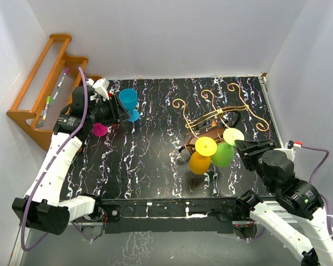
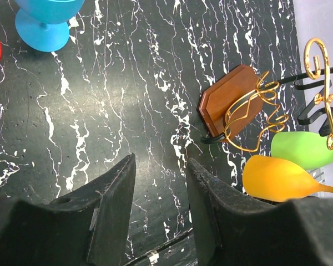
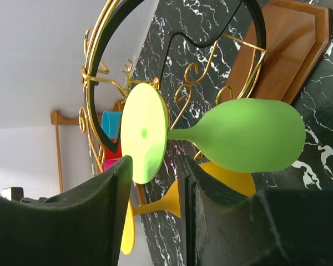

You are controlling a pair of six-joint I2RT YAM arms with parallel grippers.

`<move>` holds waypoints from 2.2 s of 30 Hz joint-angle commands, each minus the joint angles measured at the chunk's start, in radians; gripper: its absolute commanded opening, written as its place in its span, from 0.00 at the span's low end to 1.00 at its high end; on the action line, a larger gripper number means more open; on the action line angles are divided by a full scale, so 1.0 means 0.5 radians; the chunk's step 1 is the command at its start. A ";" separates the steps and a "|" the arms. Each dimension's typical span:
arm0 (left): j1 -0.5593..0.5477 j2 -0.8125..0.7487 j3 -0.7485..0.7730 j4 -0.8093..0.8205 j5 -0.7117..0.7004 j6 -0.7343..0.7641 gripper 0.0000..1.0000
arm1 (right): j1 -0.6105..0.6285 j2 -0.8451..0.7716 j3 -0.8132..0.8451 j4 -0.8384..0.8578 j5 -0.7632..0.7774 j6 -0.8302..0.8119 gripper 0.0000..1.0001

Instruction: Take the wine glass off the wine glass rack

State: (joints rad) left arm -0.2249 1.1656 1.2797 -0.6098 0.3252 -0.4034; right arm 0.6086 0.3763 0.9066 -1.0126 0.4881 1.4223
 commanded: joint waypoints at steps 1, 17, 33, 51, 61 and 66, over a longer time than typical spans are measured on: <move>-0.004 -0.002 -0.041 0.052 0.049 0.021 0.40 | 0.016 0.051 0.005 0.119 0.166 0.039 0.40; -0.004 0.004 -0.102 0.075 0.059 0.016 0.40 | 0.015 0.018 0.012 0.138 0.251 0.036 0.08; -0.005 -0.028 -0.087 0.063 0.061 -0.017 0.40 | 0.014 -0.113 -0.022 0.316 0.339 0.013 0.08; -0.005 0.002 -0.034 0.051 0.067 -0.012 0.40 | 0.016 0.208 -0.080 0.908 -0.038 -0.340 0.08; -0.005 -0.016 -0.034 0.033 0.067 -0.018 0.40 | 0.015 0.355 0.063 1.055 -0.168 -0.423 0.08; -0.006 -0.018 -0.043 0.035 0.067 -0.025 0.40 | 0.015 0.371 0.134 1.121 -0.247 -0.414 0.08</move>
State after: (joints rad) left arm -0.2249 1.1778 1.2285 -0.5846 0.3405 -0.4122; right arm 0.6086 0.5591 0.8993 -0.5606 0.4038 1.2285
